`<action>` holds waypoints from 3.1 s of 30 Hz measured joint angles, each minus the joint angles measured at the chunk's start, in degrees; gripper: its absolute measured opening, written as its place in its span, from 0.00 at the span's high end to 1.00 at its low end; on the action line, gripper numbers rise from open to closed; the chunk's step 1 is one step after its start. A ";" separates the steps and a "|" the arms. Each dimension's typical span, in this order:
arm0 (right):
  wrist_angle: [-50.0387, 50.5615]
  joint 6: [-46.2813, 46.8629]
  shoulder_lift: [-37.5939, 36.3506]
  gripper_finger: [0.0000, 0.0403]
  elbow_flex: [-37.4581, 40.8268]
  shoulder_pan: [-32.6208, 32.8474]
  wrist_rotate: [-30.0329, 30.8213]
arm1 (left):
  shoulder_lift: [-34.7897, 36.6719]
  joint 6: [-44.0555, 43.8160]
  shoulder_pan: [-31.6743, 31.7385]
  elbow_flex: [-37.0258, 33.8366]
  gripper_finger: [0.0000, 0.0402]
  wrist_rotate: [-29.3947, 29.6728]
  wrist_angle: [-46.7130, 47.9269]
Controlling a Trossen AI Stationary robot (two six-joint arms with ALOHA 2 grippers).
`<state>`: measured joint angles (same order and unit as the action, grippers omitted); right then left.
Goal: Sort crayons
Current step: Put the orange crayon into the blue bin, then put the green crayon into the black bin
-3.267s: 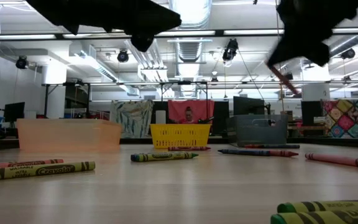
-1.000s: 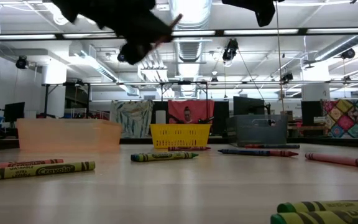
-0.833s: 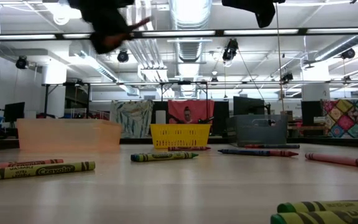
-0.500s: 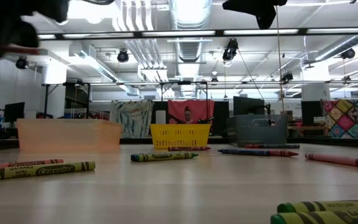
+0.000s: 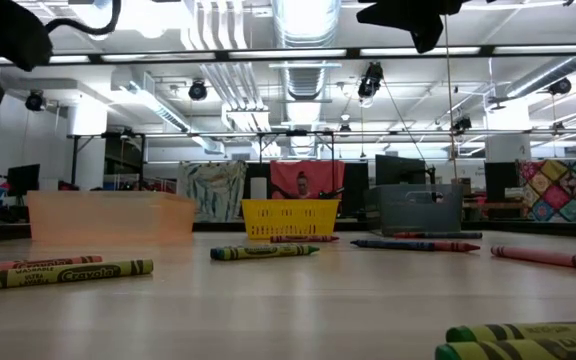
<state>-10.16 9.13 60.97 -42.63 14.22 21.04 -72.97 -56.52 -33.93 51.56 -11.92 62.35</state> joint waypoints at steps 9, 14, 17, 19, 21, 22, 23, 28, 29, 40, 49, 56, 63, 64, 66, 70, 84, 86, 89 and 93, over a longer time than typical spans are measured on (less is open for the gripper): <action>0.63 -0.04 0.00 0.65 0.00 0.00 0.00 | -4.81 1.36 -0.02 -0.08 0.90 -0.66 2.41; 1.27 -0.07 0.00 0.64 0.00 0.00 0.00 | -6.93 1.68 -0.02 -0.30 0.86 -0.66 2.94; 1.40 -0.09 0.00 0.65 0.00 0.00 0.00 | -7.75 1.90 -0.02 -0.32 0.85 -0.75 2.97; 1.48 -0.09 0.00 0.65 0.00 0.00 0.00 | -7.83 2.00 -0.02 -0.27 0.85 -0.92 3.04; 1.45 -0.11 0.00 0.65 0.00 0.00 0.00 | -7.81 2.44 0.00 0.10 0.85 -0.90 3.00; 1.45 -0.11 0.00 0.65 0.00 0.00 0.00 | -7.66 2.63 0.00 0.38 0.85 -0.84 2.95; 1.46 -0.11 0.00 0.65 0.00 0.00 0.00 | -7.48 3.02 0.00 0.83 0.85 -0.65 3.02; 1.84 1.31 0.19 0.65 0.00 0.00 0.00 | -6.69 5.61 0.07 3.71 0.86 4.46 2.84; 2.00 1.38 0.22 0.65 0.00 0.00 0.00 | -6.60 6.37 0.24 4.52 0.87 6.06 2.78; 6.68 5.48 4.68 0.69 -2.66 -2.74 -0.05 | -5.56 20.99 3.73 8.75 0.90 25.66 -6.12; 24.44 6.79 10.91 0.69 -11.99 -3.89 -0.07 | -5.38 34.85 9.96 7.98 0.90 39.02 -17.91; 38.37 7.19 14.59 0.70 -18.61 -3.87 -0.09 | -5.47 45.18 14.60 1.55 0.90 39.89 -39.40; 48.34 10.47 14.24 0.70 -19.55 -3.87 -0.57 | -5.53 45.95 16.94 -7.08 0.90 39.91 -57.16; 48.94 10.48 13.80 0.69 -19.02 -3.87 -0.56 | -5.53 45.73 17.03 -8.31 0.90 39.91 -59.93; 49.17 10.92 13.27 0.69 -17.91 -3.79 -0.57 | -5.53 45.57 17.07 -10.54 0.90 39.89 -64.99; 48.72 12.72 13.24 0.68 -16.05 -3.74 -0.73 | -5.53 45.36 17.07 -14.25 0.88 39.89 -73.50; 39.40 13.88 13.22 0.68 -11.45 -3.74 -0.68 | -12.45 43.34 17.09 -18.26 0.72 39.92 -88.50; 39.27 13.88 13.22 0.67 -11.44 -3.74 -0.68 | -14.97 43.02 17.09 -17.21 0.71 39.90 -88.68; 38.23 13.87 13.22 0.66 -11.41 -3.74 -0.66 | -18.43 42.48 17.09 -15.58 0.71 39.87 -88.72; 37.70 13.62 13.22 0.65 -11.41 -3.74 -0.69 | -21.75 42.26 17.09 -13.78 0.70 38.41 -88.46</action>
<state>27.54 22.74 74.19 -54.04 10.48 20.34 -94.72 -14.27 -16.84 37.78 26.49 -26.11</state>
